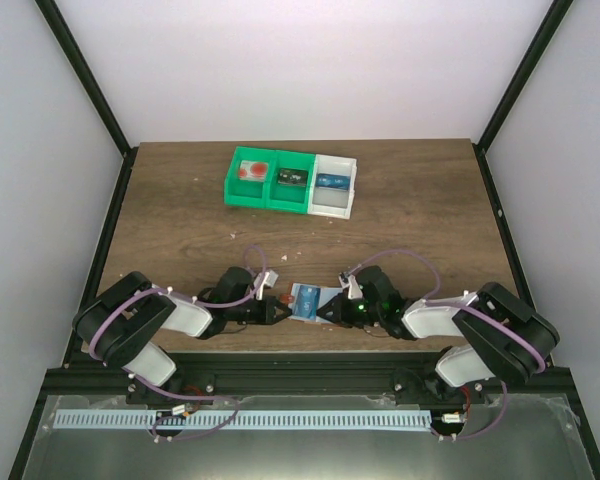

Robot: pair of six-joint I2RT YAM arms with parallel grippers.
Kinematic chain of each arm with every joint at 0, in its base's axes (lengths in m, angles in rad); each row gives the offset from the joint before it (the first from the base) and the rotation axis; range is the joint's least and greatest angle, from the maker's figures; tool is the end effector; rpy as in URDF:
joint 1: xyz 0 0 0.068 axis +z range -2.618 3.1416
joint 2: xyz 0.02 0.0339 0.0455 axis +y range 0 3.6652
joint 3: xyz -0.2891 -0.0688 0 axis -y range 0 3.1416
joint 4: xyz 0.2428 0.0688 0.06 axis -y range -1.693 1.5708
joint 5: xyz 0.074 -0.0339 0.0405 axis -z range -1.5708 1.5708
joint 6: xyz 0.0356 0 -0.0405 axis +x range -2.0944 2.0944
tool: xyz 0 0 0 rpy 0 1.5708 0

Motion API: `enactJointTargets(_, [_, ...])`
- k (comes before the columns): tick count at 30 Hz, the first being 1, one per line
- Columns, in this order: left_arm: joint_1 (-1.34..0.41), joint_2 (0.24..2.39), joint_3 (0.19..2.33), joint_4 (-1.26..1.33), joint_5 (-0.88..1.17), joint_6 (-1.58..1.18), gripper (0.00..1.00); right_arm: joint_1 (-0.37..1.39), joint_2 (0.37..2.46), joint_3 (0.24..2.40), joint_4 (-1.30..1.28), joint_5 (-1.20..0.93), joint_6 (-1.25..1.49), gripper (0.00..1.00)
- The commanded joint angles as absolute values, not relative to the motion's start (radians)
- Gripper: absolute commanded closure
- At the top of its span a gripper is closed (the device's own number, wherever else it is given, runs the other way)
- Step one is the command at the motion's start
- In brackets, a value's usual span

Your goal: Take the credit cards out of the card holder

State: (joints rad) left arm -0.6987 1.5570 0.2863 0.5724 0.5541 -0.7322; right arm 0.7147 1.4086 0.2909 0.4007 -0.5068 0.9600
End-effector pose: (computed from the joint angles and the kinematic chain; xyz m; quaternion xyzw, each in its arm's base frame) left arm 0.1602 -0.1590 0.1213 0.1010 0.8736 -0.4537 0.1442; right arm 0.1494 0.1525 0.1377 0.0048 0.8873 0.4505 0.0988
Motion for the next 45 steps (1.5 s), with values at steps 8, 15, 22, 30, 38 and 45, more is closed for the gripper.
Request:
enactJointTargets(8, [-0.701,1.554,0.225,0.545,0.543,-0.769,1.0,0.706,1.454,0.336,0.424,-0.477,0.983,0.84])
enactJointTargets(15, [-0.7,1.588,0.221,0.586,0.561,-0.78,1.0,0.707,1.502,0.349,0.465,-0.497,0.99,0.85])
enactJointTargets(22, [-0.701,1.609,0.223,0.587,0.568,-0.777,1.0,0.707,1.499,0.344,0.471,-0.495,0.982,0.96])
enactJointTargets(30, [-0.701,1.615,0.227,0.61,0.574,-0.769,1.0,0.693,1.448,0.307,0.435,-0.485,0.964,0.99])
enactJointTargets(38, [-0.7,1.593,0.225,0.575,0.56,-0.763,1.0,0.664,1.39,0.275,0.423,-0.49,0.957,0.99])
enactJointTargets(45, [-0.701,1.596,0.221,0.587,0.56,-0.772,1.0,0.651,1.336,0.278,0.362,-0.488,0.939,0.99])
